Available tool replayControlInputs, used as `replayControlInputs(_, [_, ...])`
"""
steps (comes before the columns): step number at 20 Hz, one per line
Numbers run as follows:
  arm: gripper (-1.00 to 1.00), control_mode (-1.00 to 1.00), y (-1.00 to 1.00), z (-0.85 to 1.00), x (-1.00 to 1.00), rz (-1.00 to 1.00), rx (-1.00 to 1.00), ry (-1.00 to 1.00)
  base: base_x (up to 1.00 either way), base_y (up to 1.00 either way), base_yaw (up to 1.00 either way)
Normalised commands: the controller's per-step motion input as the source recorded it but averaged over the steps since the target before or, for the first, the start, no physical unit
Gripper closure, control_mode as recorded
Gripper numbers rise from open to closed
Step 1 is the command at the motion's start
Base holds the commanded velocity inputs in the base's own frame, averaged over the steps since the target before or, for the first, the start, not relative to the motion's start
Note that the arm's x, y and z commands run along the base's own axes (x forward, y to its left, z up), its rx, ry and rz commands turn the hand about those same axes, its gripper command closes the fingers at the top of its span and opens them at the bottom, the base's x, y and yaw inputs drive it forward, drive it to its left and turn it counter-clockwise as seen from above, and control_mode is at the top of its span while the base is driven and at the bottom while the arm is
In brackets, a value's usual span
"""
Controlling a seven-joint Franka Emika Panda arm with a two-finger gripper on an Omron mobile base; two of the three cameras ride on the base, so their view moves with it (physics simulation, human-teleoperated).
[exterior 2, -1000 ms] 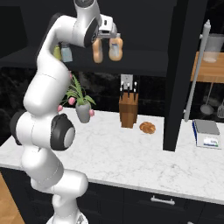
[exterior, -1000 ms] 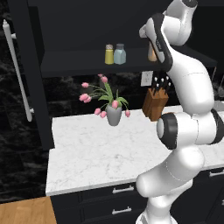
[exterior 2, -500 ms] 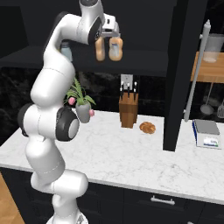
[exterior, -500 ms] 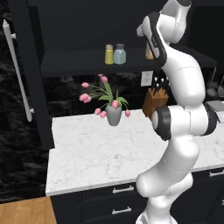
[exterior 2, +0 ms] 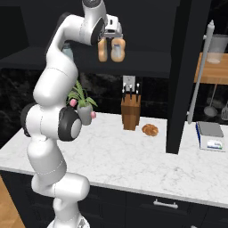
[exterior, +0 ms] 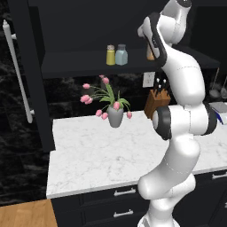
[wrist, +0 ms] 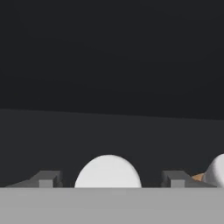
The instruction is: Put the shaker and condiment bottle from the counter next to their counterparts in the cabinet.
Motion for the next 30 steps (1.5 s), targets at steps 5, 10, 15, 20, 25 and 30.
replayControlInputs(5, [-1.0,-1.0,0.0,0.0,-0.06,0.0,0.0,0.0,0.0,0.0,0.0])
replayControlInputs(10, [-1.0,-1.0,0.0,0.0,-0.44,0.03,0.0,-0.05,0.0,0.0,0.0])
replayControlInputs(15, [-1.0,-1.0,0.0,0.0,-0.61,0.05,0.0,-0.08,0.0,0.0,0.0])
replayControlInputs(20, [-1.0,-1.0,0.08,0.0,-0.83,0.05,-0.02,-0.08,0.0,0.0,0.0])
replayControlInputs(25, [-1.0,-1.0,0.22,-0.07,-1.0,0.03,-0.1,-0.08,0.0,0.0,0.0])
replayControlInputs(30, [-1.0,-1.0,0.22,-0.09,-1.0,0.0,-0.11,-0.11,0.0,0.0,0.0])
